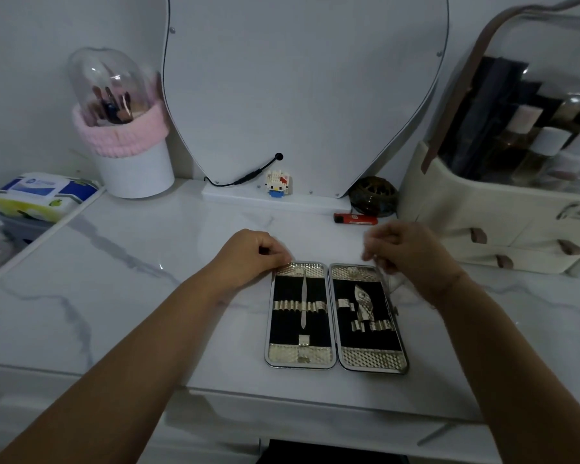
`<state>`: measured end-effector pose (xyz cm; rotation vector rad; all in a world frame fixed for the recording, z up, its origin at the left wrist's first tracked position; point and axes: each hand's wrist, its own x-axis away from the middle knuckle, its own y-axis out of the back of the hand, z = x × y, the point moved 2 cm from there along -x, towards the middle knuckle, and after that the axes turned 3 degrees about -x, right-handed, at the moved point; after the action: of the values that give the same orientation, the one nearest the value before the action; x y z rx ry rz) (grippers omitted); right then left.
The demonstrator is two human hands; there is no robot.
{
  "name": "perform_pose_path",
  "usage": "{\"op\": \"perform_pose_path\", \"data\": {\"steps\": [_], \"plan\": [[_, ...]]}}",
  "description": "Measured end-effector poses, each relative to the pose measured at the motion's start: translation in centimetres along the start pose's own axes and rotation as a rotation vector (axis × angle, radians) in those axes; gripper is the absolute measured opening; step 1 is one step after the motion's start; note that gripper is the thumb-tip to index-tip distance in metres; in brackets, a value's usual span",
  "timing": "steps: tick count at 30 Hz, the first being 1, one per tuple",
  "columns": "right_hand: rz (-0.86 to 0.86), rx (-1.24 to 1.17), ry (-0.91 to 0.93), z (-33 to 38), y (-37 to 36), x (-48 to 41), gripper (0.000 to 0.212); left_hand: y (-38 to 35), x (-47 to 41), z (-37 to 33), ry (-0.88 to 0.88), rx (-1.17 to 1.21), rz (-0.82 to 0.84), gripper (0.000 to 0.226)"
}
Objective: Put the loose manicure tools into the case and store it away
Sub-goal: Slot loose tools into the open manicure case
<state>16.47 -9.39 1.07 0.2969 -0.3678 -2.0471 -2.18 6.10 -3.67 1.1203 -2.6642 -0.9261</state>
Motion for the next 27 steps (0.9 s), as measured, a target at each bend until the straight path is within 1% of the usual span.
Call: {"op": "perform_pose_path", "data": {"steps": [2, 4, 7, 10, 15, 18, 22, 27], "plan": [[0.096, -0.139, -0.030, 0.7, -2.2, -0.5, 0.021, 0.0, 0.0, 0.0, 0.002, -0.011, -0.001, 0.017], [0.136, -0.167, -0.045, 1.1, -4.3, -0.9, 0.026, 0.0, 0.0, 0.1, -0.002, -0.024, -0.004, 0.015], [0.065, -0.205, -0.081, 0.7, -6.4, -1.7, 0.020, 0.1, 0.0, 0.1, -0.006, -0.031, -0.010, 0.015], [-0.008, -0.221, -0.131, -0.1, -7.2, -2.4, 0.020, 0.0, 0.0, 0.2, -0.012, -0.032, -0.003, 0.016], [-0.026, -0.065, -0.062, -0.6, -7.4, -2.5, 0.018, -0.1, -0.3, 0.6, 0.009, -0.047, -0.005, 0.004], [-0.017, 0.046, 0.000, -0.9, -7.2, -2.6, 0.013, -0.1, -0.2, 0.6, 0.007, -0.042, -0.005, 0.007], [-0.027, 0.320, 0.151, -1.5, -6.7, -2.7, 0.004, -0.1, -0.2, 0.5, -0.003, -0.048, -0.002, 0.016], [0.058, 0.413, 0.203, -1.0, -6.5, -2.1, 0.018, 0.0, -0.1, 0.4, -0.003, -0.055, 0.008, 0.016]]}}
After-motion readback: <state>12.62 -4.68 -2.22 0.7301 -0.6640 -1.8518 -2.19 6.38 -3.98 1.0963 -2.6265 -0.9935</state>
